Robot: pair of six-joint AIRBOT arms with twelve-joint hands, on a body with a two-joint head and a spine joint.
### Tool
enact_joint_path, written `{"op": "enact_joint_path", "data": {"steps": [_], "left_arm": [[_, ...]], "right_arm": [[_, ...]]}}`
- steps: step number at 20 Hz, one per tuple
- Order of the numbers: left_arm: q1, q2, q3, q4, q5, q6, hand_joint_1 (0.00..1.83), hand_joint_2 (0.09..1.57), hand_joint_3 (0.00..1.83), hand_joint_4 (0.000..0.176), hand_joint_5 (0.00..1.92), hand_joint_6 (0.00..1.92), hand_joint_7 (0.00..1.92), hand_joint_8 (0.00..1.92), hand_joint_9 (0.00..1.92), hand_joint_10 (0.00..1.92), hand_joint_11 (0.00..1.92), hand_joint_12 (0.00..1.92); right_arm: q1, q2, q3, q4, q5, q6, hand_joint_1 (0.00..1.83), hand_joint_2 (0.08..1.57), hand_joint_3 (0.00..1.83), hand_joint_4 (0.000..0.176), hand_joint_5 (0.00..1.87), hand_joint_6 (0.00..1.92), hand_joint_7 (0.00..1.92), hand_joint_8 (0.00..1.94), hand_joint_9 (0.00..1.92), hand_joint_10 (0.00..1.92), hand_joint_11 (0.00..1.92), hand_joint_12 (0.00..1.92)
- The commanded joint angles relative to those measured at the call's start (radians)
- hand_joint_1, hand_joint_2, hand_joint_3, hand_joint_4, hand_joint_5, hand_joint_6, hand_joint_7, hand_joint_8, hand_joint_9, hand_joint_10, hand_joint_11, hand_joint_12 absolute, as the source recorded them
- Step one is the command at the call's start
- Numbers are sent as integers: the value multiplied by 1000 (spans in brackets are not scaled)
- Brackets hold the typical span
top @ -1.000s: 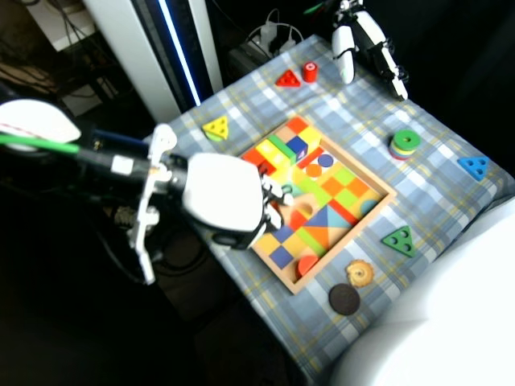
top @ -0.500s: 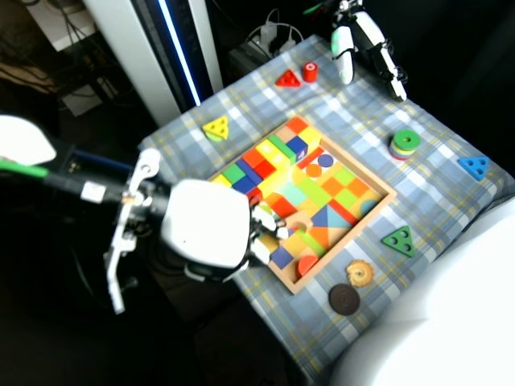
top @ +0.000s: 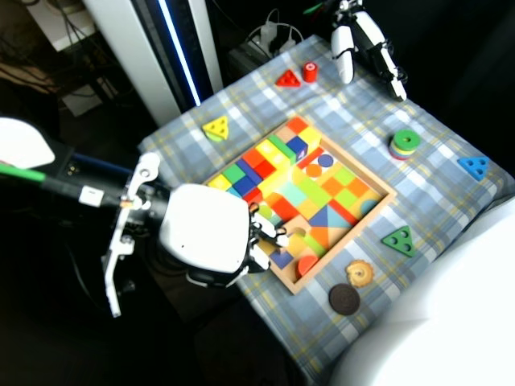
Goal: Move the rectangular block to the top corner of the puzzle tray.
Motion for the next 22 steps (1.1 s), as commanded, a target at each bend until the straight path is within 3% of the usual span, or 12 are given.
{"op": "enact_joint_path", "data": {"steps": [1,5,7,8,12,14,15,16,17,18,19,22], "left_arm": [[-2,6,0,39,-109,-6,619,1358,1,96,130,1,64,0,16,0,0,0],[-2,6,-1,38,-110,-6,630,1354,0,103,135,1,67,1,26,4,0,0],[-2,7,-1,38,-112,-6,631,1358,2,95,137,2,64,0,21,1,0,0],[-2,6,-1,38,-112,-6,648,1358,1,104,131,0,55,0,8,0,0,0],[-1,6,-2,37,-112,-6,653,1353,0,101,134,1,63,2,26,5,0,0],[-1,6,-2,37,-109,-6,661,1356,0,98,134,1,63,1,22,3,0,0],[-2,6,-2,37,-109,-6,632,1360,2,103,128,1,59,0,21,2,0,0],[-2,6,-2,37,-111,-6,626,1358,1,106,129,1,59,1,21,1,0,0],[-2,6,-2,37,-113,-6,639,1357,0,100,138,4,66,3,27,3,0,0],[-2,6,-2,37,-113,-6,645,1358,1,100,140,4,65,2,26,2,0,0],[-1,6,-2,37,-113,-6,651,1361,2,107,128,0,59,0,20,0,0,0],[-2,6,-2,37,-111,-6,642,1357,0,118,135,3,73,6,35,6,0,0]], "right_arm": [[21,11,1,21,-39,-5,1533,1221,5,0,344,1,1195,1941,1427,1921,1487,1921],[22,13,21,13,-51,-5,1479,1216,2,19,363,3,1364,1941,1533,1921,1606,1921],[22,13,18,-9,-59,-5,1532,1218,3,0,350,0,1369,1941,1561,1921,1635,1921],[22,13,17,-8,-63,-5,1557,1218,3,0,355,2,1358,1941,1566,1921,1639,1921],[28,13,-18,3,-65,-9,1483,1228,6,0,354,4,1322,1941,1529,1921,1606,1921],[28,13,-27,3,-65,-12,1611,1214,0,0,353,2,1300,1941,1521,1921,1608,1921],[28,13,-32,3,-65,-12,1633,1203,0,0,355,2,1236,1941,1507,1921,1601,1921],[28,13,-43,3,-64,-12,1407,1220,19,0,358,3,844,1573,1445,1921,1546,1921],[28,13,-51,3,-64,-12,1551,1199,8,0,382,5,938,1867,1433,1921,1533,1921],[28,13,-59,3,-64,-12,1635,1170,0,0,388,3,1139,1926,1449,1921,1542,1921],[28,13,-67,3,-64,-12,1671,1166,0,0,384,2,1211,1938,1436,1921,1535,1921],[27,13,-70,2,-64,-12,1670,1150,0,0,400,5,1142,1941,1338,1921,1444,1921]]}}
